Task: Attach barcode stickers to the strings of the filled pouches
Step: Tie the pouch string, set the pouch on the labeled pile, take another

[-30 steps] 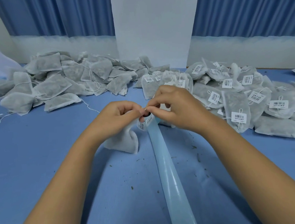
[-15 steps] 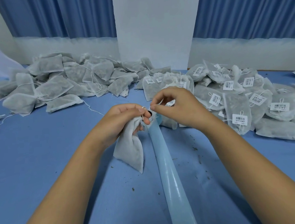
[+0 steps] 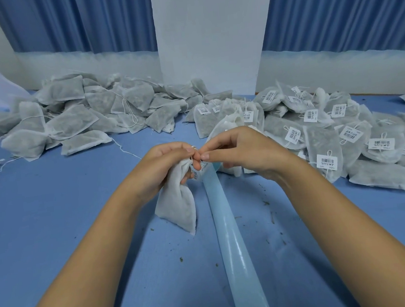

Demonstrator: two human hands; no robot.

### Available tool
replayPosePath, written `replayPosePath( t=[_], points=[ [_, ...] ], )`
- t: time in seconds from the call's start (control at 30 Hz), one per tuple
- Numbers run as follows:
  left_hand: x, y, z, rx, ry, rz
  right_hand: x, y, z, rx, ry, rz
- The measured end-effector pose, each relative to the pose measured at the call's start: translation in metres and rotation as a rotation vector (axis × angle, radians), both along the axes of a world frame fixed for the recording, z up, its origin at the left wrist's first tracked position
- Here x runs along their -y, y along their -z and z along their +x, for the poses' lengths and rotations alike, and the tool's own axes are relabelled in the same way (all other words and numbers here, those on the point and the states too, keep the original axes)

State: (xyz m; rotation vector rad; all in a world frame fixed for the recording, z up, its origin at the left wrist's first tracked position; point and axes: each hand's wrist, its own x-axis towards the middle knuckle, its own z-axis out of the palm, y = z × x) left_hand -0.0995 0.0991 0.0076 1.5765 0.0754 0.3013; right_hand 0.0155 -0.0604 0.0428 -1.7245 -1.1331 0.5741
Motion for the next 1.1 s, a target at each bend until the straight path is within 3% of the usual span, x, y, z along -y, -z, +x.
replayPosePath(
  t=[0.13, 0.33, 0.57, 0.73, 0.97, 1.1],
  points=[
    [0.0, 0.0, 0.0, 0.008, 0.021, -0.012, -0.002, 0.005, 0.003, -0.077, 0.002, -0.014],
    [-0.002, 0.001, 0.001, -0.012, -0.025, 0.009, -0.007, 0.013, 0.0, -0.026, -0.011, 0.015],
    [0.002, 0.0, 0.002, -0.037, -0.193, 0.209, -0.01, 0.015, 0.002, 0.04, 0.124, 0.017],
    [0.005, -0.003, 0.0, -0.083, -0.189, 0.269, -0.01, 0.018, 0.001, -0.029, 0.064, 0.139],
    [0.006, -0.006, -0.001, -0.151, -0.243, 0.326, -0.012, 0.02, -0.001, 0.367, 0.106, 0.091],
    [0.006, -0.003, 0.0, -0.188, -0.239, 0.399, -0.013, 0.025, -0.002, 0.457, 0.124, 0.07]
  ],
)
